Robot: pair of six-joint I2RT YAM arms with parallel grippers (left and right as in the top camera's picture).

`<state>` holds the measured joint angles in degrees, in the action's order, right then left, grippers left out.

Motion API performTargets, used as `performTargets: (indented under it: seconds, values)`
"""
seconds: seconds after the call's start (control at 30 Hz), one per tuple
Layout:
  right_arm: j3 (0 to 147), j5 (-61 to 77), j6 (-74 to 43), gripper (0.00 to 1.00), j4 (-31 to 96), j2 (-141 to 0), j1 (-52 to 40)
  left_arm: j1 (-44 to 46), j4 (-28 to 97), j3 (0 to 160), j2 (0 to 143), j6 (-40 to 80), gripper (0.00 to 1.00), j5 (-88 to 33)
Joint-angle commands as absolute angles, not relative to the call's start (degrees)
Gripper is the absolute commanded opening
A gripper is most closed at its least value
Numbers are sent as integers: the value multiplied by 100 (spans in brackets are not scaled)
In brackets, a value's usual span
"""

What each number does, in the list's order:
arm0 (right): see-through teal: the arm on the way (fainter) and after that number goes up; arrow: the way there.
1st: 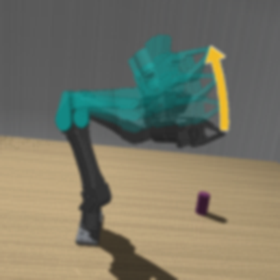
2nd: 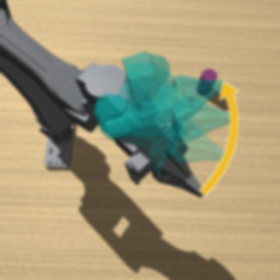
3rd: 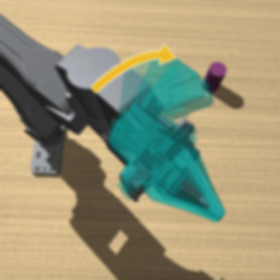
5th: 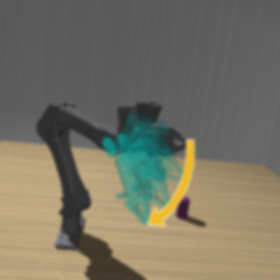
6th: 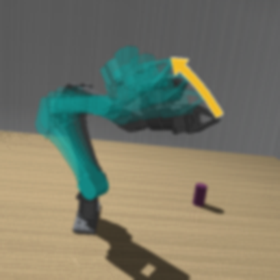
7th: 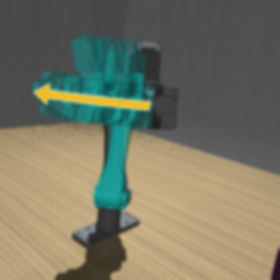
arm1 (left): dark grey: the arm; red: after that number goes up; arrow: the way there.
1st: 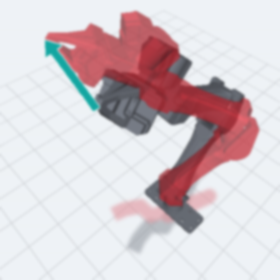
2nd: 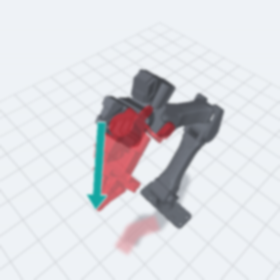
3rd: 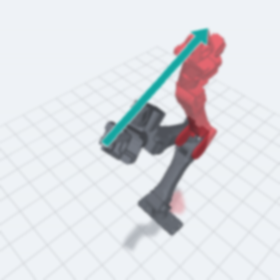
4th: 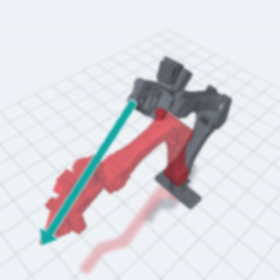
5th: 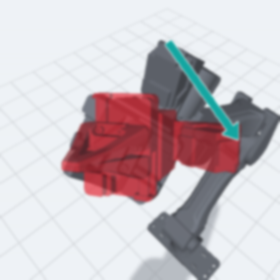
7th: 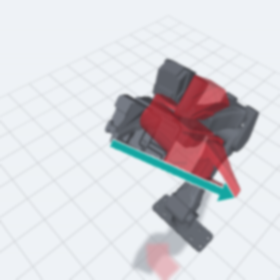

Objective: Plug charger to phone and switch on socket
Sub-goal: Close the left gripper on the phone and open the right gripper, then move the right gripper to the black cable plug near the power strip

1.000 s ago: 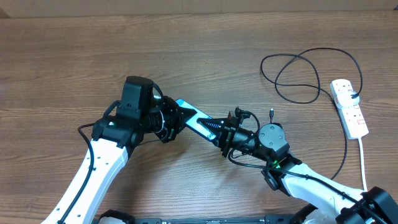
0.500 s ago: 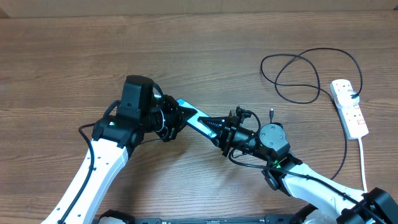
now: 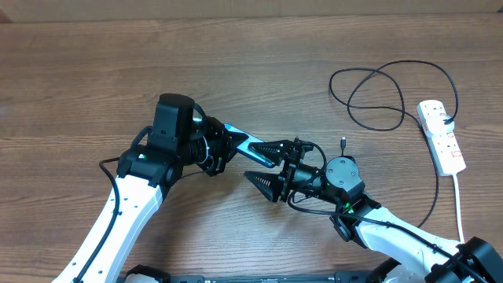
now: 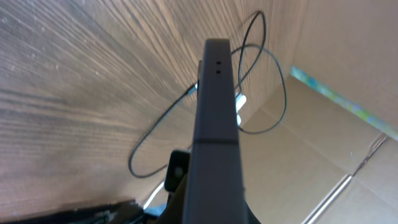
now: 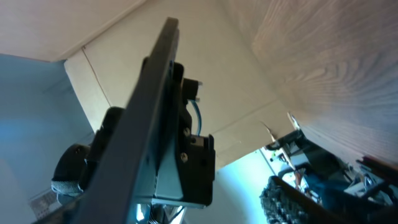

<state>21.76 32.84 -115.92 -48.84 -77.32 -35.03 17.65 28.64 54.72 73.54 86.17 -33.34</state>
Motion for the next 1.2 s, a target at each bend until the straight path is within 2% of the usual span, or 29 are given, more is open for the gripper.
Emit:
performTargets:
  seconds: [0.0, 0.13, 0.27, 0.4, 0.43, 0.6, 0.8, 0.97, 1.17]
  values:
    - [2215, 3472, -12055, 85, -4893, -7706, -3542, 1791, 2803, 5535, 7376, 8014, 4, -2897]
    - [2215, 3479, -11994, 88, -4543, -7706, -3542, 1699, 2827, 5535, 7376, 6713, 4, -2768]
    - [2215, 3474, -11633, 98, -3811, -7706, -3540, 1337, 3162, 5535, 7376, 5603, 4, -3002]
    - [2215, 3022, -10134, 100, -2926, -7706, -3540, 738, 3610, 5535, 7382, 4786, 4, -3929]
    - [2215, 2735, -9461, 100, -2606, -7706, -3540, 491, 3811, 5535, 7393, 4447, 4, -4307]
    - [2215, 1903, -7098, 100, -2073, -7706, -3540, 8, 4606, 5535, 7568, 3653, 4, -4735]
    - [2226, 1763, -4792, 100, -2231, -7706, -3531, 97, 4877, 5533, 8101, 2799, 4, -5605]
    - [2322, 1610, -4311, 100, -2005, -7699, -3186, 362, 4626, 5533, 8722, 2626, 4, -5911]
    - [3201, 1542, -3439, 100, -316, -7644, -2390, 834, 3754, 5533, 9349, 2528, 4, -6840]
